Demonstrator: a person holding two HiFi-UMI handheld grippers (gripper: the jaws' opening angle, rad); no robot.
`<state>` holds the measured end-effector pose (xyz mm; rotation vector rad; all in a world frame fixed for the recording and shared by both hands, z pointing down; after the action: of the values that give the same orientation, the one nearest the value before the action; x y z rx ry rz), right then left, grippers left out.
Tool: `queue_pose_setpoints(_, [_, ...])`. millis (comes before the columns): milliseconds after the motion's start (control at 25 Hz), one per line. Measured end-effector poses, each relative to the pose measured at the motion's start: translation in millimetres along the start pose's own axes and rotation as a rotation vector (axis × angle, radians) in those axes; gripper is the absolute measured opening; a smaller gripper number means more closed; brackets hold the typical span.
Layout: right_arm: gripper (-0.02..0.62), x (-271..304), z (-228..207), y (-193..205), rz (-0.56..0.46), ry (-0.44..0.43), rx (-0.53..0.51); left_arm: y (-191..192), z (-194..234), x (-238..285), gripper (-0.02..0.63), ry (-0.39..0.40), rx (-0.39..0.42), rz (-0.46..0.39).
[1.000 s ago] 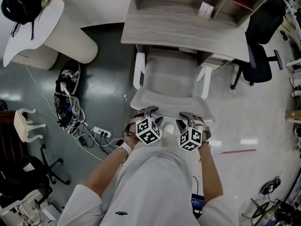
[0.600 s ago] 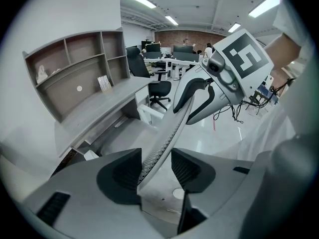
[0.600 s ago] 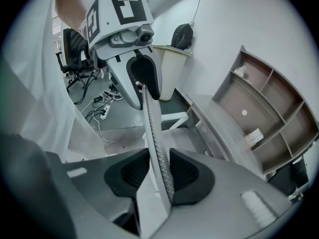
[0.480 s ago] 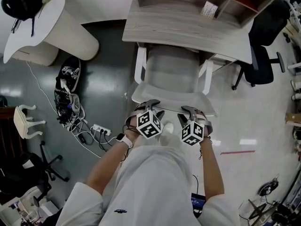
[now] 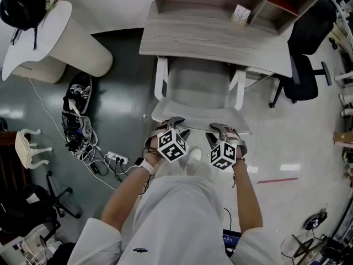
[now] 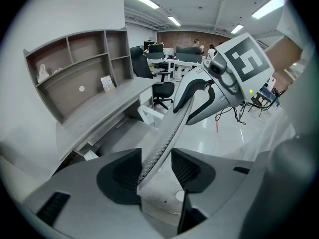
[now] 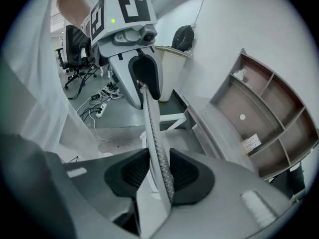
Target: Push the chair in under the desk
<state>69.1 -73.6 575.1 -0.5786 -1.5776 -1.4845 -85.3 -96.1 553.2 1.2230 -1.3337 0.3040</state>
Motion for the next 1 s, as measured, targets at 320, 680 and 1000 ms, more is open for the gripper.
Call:
queue_pose_setpoints(320, [0.133, 6.2, -12.8, -2.0, -0.004, 0.0, -0.009, -3.2, 11.0, 6.6, 0.189, -0.009, -0.001, 0.0])
queue_pose_setpoints(680, [0.133, 5.7, -27.5, -0.2, -0.003, 0.011, -0.025, -13.6, 19.0, 13.8, 0.19, -0.014, -0.008, -0.003])
queue_pose_setpoints(1000, [0.133, 10.5, -45.9, -2.3, -0.006, 0.021, -0.035, -22.2, 33.9, 24.3, 0.192, -0.022, -0.009, 0.001])
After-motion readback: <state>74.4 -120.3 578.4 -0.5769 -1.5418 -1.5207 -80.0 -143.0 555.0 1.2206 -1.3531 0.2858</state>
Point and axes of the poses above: the fingertips, and each gripper's own axes: x forward along the fingers, z to its left, y out of its underside, the point moved 9 cm from there along -x, backward along the fingers, and after that the axes turned 12 degrees about -y, right-handed, at the moved point
